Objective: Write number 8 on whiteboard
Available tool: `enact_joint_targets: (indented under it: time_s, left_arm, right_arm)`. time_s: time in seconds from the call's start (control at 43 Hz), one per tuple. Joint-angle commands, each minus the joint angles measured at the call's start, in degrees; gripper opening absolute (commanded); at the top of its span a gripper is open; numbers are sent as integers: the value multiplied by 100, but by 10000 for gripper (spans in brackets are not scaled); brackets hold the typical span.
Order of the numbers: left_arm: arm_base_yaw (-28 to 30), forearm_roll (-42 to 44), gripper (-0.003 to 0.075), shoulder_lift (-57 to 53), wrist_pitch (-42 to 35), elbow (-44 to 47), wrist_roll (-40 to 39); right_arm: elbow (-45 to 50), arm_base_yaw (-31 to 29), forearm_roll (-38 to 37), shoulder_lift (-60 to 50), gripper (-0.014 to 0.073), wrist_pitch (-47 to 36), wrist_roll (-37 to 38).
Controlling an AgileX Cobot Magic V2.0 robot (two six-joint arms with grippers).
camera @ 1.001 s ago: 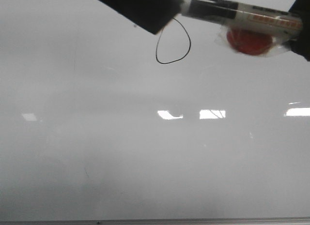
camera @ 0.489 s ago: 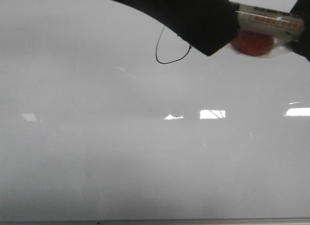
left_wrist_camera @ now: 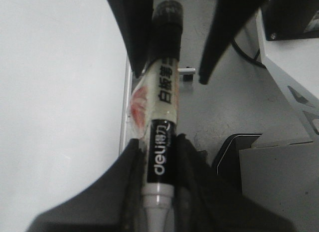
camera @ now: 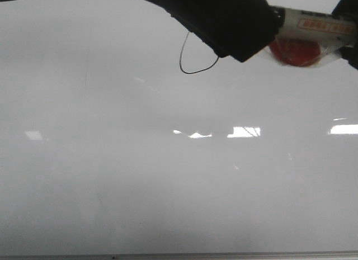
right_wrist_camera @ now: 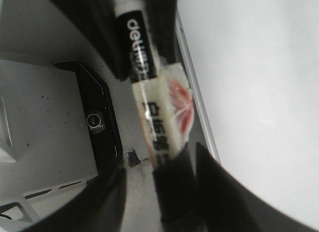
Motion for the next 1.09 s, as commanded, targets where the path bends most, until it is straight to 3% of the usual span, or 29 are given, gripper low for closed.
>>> enact_joint_targets:
  time_s: [0.0, 0.14, 0.233, 0.396, 0.512, 0.582, 0.745, 0.978, 1.071]
  left_arm:
    - [-5, 428, -20, -323, -356, -194, -605]
    - [-5, 1986, -20, -638, -335, -194, -2264]
    - [-5, 3302, -20, -907, -195, -194, -3826]
    - [-5, 5437, -20, -1358, 837, -194, -6015]
    - [97, 6320, -20, -1633, 1682, -131, -7001]
    - [407, 6453, -20, -1839, 1652, 24, -7252]
    - [1630, 6175, -20, -2237, 684, 492, -7411]
    - [3935, 4847, -20, -2198, -1175, 1192, -7286]
    - [4481, 4175, -20, -2085, -2103, 1536, -6865]
  right_arm:
    - [-243, -111, -427, -185, 512, 269, 616]
    - [-260, -377, -1279, -435, 496, 405, 1918]
    - [-260, -573, -1578, -605, 496, 362, 2640]
    - [-260, -702, -1585, -775, 496, 194, 3252]
    - [-260, -702, -1585, -849, 496, 156, 3292]
    - [-260, -702, -1585, -850, 496, 150, 3292]
    - [-260, -702, -1585, -850, 496, 139, 3292]
    - [-260, -702, -1580, -850, 496, 11, 3292]
    - [-260, -702, -1580, -850, 496, -65, 3292]
